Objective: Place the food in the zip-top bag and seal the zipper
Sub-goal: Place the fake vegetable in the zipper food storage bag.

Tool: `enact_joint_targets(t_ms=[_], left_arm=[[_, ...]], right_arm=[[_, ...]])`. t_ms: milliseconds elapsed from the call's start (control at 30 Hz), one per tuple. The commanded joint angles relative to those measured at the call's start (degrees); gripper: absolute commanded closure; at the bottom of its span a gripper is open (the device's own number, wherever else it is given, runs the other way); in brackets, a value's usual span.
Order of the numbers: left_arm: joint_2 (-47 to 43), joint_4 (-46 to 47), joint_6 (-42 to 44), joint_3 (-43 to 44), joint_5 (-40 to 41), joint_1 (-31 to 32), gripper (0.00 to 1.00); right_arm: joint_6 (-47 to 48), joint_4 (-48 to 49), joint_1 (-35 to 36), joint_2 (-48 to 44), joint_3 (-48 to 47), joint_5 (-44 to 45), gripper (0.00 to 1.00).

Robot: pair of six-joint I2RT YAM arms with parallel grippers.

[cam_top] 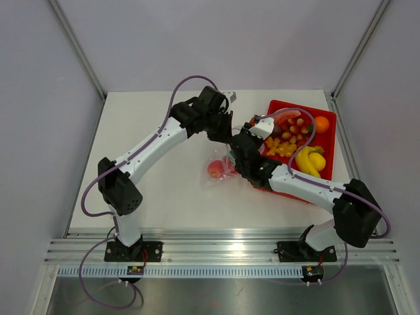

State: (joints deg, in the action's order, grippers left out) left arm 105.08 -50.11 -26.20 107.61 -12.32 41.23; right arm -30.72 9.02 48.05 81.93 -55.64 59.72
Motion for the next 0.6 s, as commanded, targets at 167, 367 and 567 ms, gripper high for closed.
enact_joint_targets(t_ms=[167, 367, 567], left_arm=[[-0.4, 2.0, -0.6, 2.0, -3.5, -1.2, 1.00], [-1.2, 3.1, -1.0, 0.8, -3.8, -1.7, 1.00], [-1.4, 4.6, -1.9, -1.3, -6.0, -1.8, 1.00]], right_arm=[[6.6, 5.0, 1.6, 3.8, -1.9, -0.4, 0.72], [3.7, 2.8, 1.6, 2.1, -1.1, -2.2, 0.73], [-7.1, -4.6, 1.6, -1.9, 0.0, 1.5, 0.98]])
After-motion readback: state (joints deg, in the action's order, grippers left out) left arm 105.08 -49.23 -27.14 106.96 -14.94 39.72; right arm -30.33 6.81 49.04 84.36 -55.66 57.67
